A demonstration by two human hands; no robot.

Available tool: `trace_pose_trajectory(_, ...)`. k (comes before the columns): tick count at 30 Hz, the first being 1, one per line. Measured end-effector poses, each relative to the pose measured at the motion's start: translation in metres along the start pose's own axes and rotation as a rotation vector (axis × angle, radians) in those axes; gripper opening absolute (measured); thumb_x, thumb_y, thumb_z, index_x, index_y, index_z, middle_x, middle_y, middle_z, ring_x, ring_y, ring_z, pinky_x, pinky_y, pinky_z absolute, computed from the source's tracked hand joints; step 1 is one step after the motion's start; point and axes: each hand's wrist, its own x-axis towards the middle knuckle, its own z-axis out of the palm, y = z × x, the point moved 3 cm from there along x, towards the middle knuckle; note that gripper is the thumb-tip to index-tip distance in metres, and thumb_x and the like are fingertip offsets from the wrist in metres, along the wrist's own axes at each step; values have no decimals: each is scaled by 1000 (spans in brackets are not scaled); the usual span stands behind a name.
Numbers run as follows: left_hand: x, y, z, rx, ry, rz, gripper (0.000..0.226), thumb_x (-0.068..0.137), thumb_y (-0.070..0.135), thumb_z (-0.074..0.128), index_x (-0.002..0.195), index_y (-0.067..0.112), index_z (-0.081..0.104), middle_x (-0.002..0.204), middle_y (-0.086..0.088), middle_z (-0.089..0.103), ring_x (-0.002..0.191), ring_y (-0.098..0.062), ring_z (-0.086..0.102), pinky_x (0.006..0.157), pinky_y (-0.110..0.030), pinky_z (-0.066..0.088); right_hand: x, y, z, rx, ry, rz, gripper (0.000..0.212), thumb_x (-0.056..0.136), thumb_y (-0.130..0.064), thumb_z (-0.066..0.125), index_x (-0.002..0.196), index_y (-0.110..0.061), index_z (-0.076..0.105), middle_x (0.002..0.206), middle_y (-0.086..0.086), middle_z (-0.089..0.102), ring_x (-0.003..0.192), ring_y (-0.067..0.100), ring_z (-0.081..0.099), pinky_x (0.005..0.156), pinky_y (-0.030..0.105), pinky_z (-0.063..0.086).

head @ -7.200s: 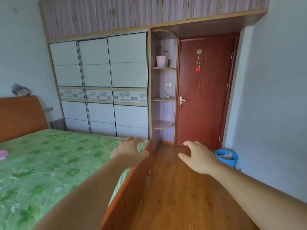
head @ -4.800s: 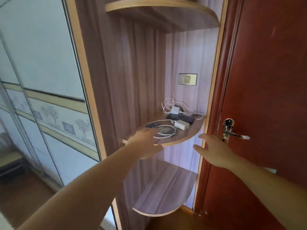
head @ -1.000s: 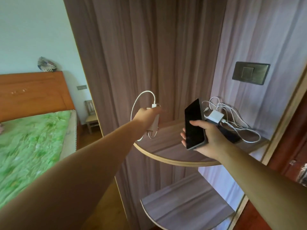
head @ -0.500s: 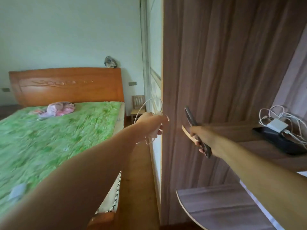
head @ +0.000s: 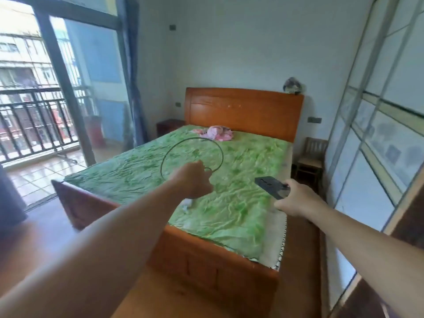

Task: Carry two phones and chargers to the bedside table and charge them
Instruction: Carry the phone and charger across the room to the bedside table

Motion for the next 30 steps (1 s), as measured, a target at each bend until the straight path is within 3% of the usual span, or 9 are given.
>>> trace_pose_trajectory(4,-27,-105,-34,113,36,-191,47,73,37,58,114,15,52,109,-7,58,89,-26,56,74,-32,46,15,-99,50,-132,-25,-190,70,65,-42,59,132,-33,39,117,5,54,96,29,57,85,43,52)
trace_pose_trajectory(8,-48,-188,-46,113,30,-365,46,73,30,64,115,14,52,108,-6,59,92,-27,58,73,-31,42,34,-182,109,-212,-49,-364,70,65,-44,60,131,-33,39,124,7,49,104,32,54,86,42,46)
trace_pose_trajectory(10,-59,-225,-52,157,59,-454,47,72,33,63,113,16,49,98,-4,60,84,-27,57,73,-33,47,48,-218,143,-199,-88,-436,73,67,-43,61,135,-34,36,130,7,48,108,33,53,88,41,46)
trace_pose_trajectory(14,-68,-283,-73,248,41,-577,45,64,33,53,106,18,49,99,-5,63,89,-28,62,81,-45,54,81,-288,203,-181,-197,-545,76,68,-42,60,139,-35,33,132,8,47,114,34,51,95,46,45)
trace_pose_trajectory(17,-70,-319,-93,263,58,-675,31,68,31,53,96,20,46,88,-1,59,77,-23,59,67,-38,53,99,-337,236,-168,-271,-615,73,66,-41,58,135,-32,36,132,8,47,118,33,48,96,45,41)
trace_pose_trajectory(20,-81,-354,-110,276,123,-763,25,74,29,57,94,23,44,84,4,55,73,-19,58,51,-28,41,107,-391,256,-164,-305,-697,69,66,-38,60,132,-31,39,126,7,50,115,32,49,93,43,41)
trace_pose_trajectory(24,-98,-398,-137,260,164,-865,30,78,29,58,104,24,45,87,7,56,74,-16,60,55,-28,46,101,-466,276,-148,-326,-841,66,65,-37,61,128,-31,42,117,6,53,108,29,52,92,43,44)
trace_pose_trajectory(30,-120,-490,-170,300,152,-1023,32,75,30,55,102,24,41,98,1,62,82,-24,58,61,-35,44,86,-585,322,-173,-333,-1039,61,66,-39,62,123,-32,42,116,6,55,105,29,53,88,41,44)
